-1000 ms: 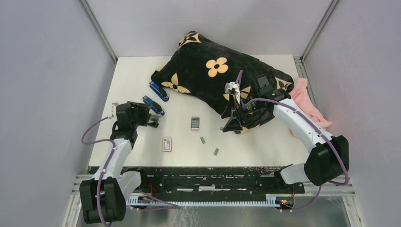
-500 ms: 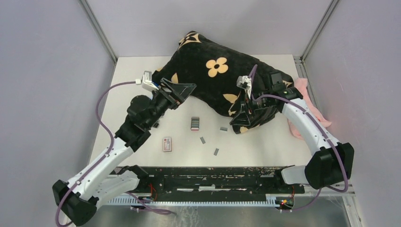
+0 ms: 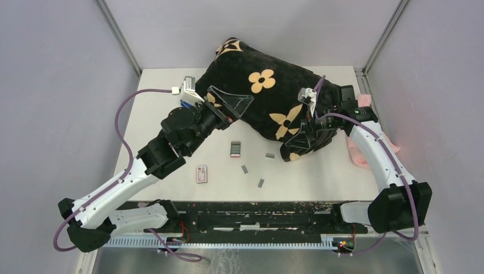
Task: Unload the staples from the stapler
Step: Place the stapler at the center of the board, then adjust the staple box at the center of the board.
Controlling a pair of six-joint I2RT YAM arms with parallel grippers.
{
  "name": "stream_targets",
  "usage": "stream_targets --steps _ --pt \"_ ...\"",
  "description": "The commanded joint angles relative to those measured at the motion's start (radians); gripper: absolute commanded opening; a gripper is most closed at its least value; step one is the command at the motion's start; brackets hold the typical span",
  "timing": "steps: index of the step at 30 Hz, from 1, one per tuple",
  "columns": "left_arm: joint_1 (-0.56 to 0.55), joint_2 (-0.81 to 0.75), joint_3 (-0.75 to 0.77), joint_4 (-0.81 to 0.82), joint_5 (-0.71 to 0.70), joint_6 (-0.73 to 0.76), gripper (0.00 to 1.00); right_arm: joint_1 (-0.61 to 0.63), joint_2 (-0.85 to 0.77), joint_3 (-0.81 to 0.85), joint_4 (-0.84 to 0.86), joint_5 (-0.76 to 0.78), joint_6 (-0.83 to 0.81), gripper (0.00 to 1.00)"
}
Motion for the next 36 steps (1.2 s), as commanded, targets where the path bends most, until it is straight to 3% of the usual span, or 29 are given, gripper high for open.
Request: stream_targets --steps 1,8,11,16,21,27,36 --pt "-0.003 0.022 0.1 -0.049 -0.047 0.053 0.97 -0.029 -0.019 0.002 0.016 -0.038 -0.024 0.88" --pt "-0.003 0.06 0.124 -0.053 -0.016 0.072 0.97 -0.036 -0.021 -0.011 0.023 -0.042 -0.028 0.89" --pt "-0.002 0.05 0.079 -0.029 -0.028 0.154 0.98 -0.037 -0.02 -0.013 0.027 -0.042 -0.025 0.88" --pt "-0.003 -0.058 -0.163 0.083 -0.074 0.353 0.99 -0.037 -0.043 -0.032 0.059 -0.052 -0.002 0.88" --pt "-0.002 -0.21 -0.448 0.254 0.029 0.555 0.99 -0.039 -0.06 -0.04 0.072 -0.065 0.008 0.88" --pt "-0.001 -0.302 -0.605 0.316 0.051 0.576 0.99 -0.045 -0.125 -0.085 0.161 -0.076 0.076 0.89" --pt "-0.002 -0.178 -0.648 0.36 0.066 0.523 0.99 -0.059 -0.162 -0.132 0.224 -0.098 0.105 0.89"
